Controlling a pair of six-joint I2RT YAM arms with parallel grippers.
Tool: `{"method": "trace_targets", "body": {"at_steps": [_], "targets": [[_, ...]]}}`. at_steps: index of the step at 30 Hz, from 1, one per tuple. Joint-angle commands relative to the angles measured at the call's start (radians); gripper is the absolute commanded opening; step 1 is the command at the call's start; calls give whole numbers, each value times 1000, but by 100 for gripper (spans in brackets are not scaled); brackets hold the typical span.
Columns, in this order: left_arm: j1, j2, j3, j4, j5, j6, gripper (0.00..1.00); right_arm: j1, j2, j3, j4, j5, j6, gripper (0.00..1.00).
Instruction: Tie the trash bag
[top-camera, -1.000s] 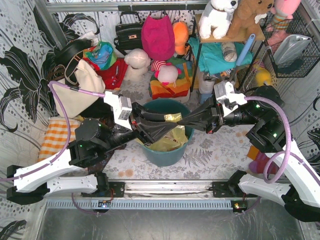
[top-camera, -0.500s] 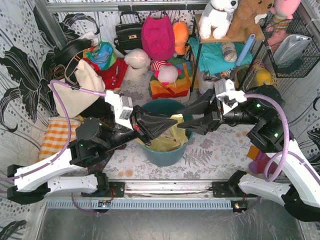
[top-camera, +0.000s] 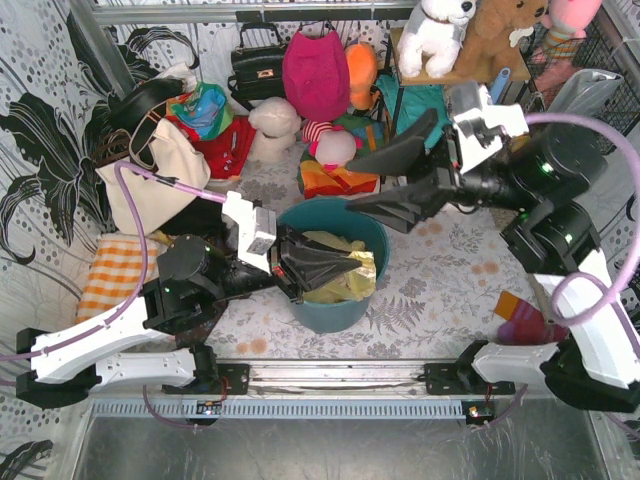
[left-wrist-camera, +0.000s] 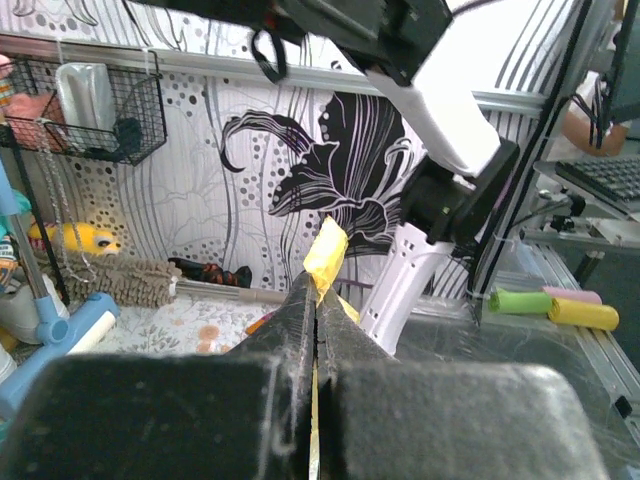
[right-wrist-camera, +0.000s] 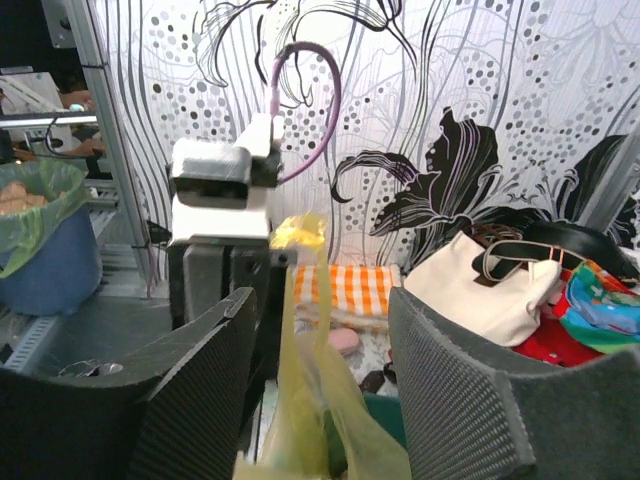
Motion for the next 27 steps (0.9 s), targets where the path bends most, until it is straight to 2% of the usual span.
{"method": "trace_targets", "body": {"at_steps": [1, 5, 9, 16, 20, 27], "targets": [[-5, -11, -28, 17, 76, 33, 0, -1, 123, 117, -75, -69, 38, 58], [-4, -17, -43, 23, 109, 31, 0, -1, 231, 175, -100, -107, 28, 63], [-4, -13, -40, 23, 134, 29, 0, 0, 301, 177, -55, -150, 58, 68], [-4, -8, -33, 22, 164, 25, 0, 0, 333, 84, 228, -314, 236, 87], [-4, 6, -17, 21, 196, 20, 0, 13, 368, 90, 317, -357, 297, 89], [-4, 29, 1, 20, 232, 13, 0, 79, 474, 195, 327, -373, 321, 91]]}}
